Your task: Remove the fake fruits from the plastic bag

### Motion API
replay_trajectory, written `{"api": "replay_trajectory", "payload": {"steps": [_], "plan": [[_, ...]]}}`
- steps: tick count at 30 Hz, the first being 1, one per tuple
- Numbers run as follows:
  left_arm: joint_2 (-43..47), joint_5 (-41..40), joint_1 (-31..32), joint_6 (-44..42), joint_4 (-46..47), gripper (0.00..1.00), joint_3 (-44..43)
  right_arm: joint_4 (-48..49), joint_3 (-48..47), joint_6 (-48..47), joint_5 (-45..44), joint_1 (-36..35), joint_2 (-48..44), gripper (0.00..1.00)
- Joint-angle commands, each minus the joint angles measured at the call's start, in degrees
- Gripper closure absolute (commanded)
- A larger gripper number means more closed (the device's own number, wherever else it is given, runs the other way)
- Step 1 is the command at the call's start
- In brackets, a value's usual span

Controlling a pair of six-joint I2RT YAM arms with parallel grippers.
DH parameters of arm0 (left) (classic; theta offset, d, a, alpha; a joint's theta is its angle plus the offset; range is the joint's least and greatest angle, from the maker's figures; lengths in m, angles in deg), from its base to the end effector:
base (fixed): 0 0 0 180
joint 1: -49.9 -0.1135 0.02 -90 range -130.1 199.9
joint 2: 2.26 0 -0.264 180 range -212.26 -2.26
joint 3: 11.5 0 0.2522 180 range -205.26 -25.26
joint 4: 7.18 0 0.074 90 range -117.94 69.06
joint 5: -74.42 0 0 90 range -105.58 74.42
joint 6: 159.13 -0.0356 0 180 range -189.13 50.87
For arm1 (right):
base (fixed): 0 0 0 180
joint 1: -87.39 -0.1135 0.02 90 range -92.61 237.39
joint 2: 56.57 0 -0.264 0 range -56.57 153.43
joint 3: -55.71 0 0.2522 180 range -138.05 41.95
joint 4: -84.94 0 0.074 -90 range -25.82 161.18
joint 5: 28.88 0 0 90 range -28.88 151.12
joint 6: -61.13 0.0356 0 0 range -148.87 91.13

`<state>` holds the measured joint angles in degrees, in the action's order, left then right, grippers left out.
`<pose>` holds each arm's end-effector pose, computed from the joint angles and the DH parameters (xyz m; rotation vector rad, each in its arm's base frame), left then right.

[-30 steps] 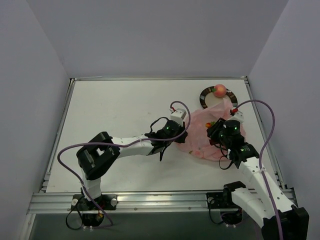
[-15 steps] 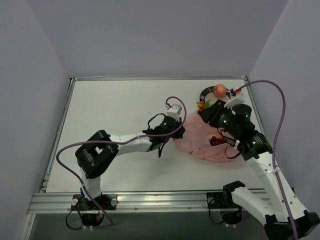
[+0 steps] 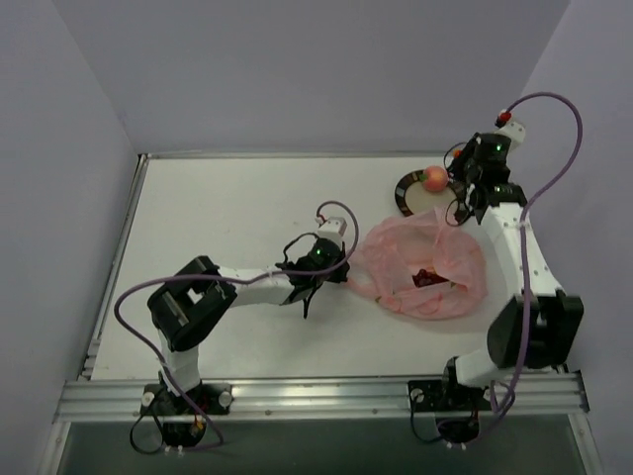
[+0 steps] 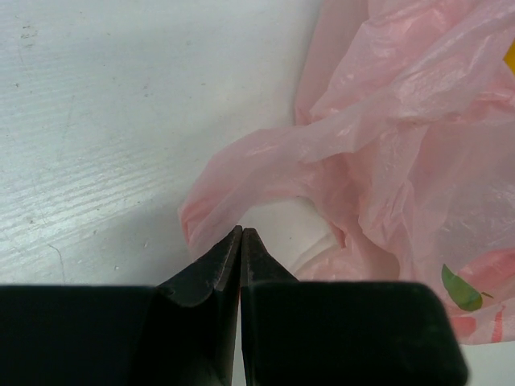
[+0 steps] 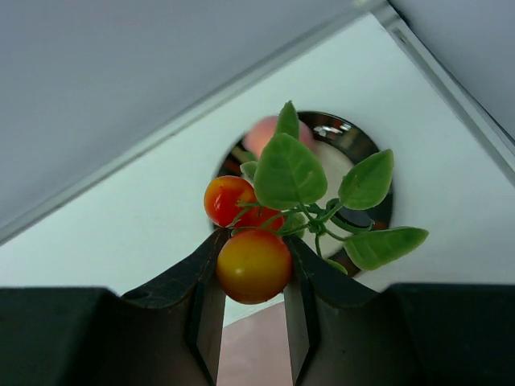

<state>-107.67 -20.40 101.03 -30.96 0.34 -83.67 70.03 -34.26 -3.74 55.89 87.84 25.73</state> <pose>0.2532 -0.3093 0.1823 0.1850 2.1298 -0.8796 0.3431 -0.0059 0.3950 0.4434 1.6438 0.2444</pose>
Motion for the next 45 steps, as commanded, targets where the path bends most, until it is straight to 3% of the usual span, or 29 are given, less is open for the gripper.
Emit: {"api": "replay_trajectory", "payload": {"steps": [1, 8, 15, 17, 20, 21, 25, 28, 31, 32, 35, 38, 42, 45], "plan": [[3.1, 0.4, -0.5, -0.5, 2.9, 0.98, -0.5, 4.3, -1.8, -1.6, 2.0, 5.9, 6.4, 1.00], [7.4, 7.9, -0.7, -2.1, 0.4, 0.98, -2.5, 10.6, -3.3, 1.1, 3.7, 9.5, 18.1, 1.00], [14.6, 7.7, -0.7, -3.4, -7.0, 0.95, -2.9, 16.4, -3.6, 4.8, 2.9, 9.6, 26.1, 1.00], [15.3, 7.7, -0.7, -4.2, -9.3, 0.89, -4.1, 17.7, -3.8, 5.3, 3.4, 9.6, 28.3, 1.00], [15.1, 8.7, -0.7, -6.1, -12.1, 0.68, -6.9, 18.5, -4.1, 4.8, 3.1, 9.6, 30.4, 1.00], [14.9, 9.4, -0.7, -6.4, -12.6, 0.56, -7.6, 18.7, -4.2, 4.8, 3.0, 9.6, 30.9, 1.00], [12.7, 12.8, -0.6, -7.8, -15.5, 0.31, -11.5, 18.8, -5.2, 4.1, 2.9, 9.7, 33.3, 0.98], [10.0, 14.8, -0.4, -9.5, -19.1, 0.20, -16.0, 18.6, -6.1, 4.6, 3.9, 9.8, 34.9, 0.91], [8.1, 15.6, -0.2, -10.8, -21.2, 0.16, -19.2, 18.5, -5.8, 5.3, 3.9, 9.9, 34.8, 0.64], [7.6, 15.4, -0.2, -11.4, -22.8, 0.15, -20.1, 18.4, -5.5, 5.5, 4.0, 9.9, 33.9, 0.45], [7.4, 10.7, 1.6, -15.8, -29.2, 0.15, -25.1, 18.0, -4.6, 5.8, 4.6, 10.1, 30.9, 0.24], [8.1, 3.5, 4.7, -21.1, -34.0, 0.15, -29.9, 17.1, -3.3, 5.9, 4.6, 10.1, 27.3, 0.13], [9.3, -2.5, 8.5, -23.6, -36.0, 0.15, -31.4, 16.6, 0.2, 6.3, 6.5, 10.3, 21.1, 0.10], [8.6, -3.0, 9.5, -20.5, -34.3, 0.15, -29.7, 16.4, 4.5, 7.1, 6.6, 10.2, 13.8, 0.10]]}}
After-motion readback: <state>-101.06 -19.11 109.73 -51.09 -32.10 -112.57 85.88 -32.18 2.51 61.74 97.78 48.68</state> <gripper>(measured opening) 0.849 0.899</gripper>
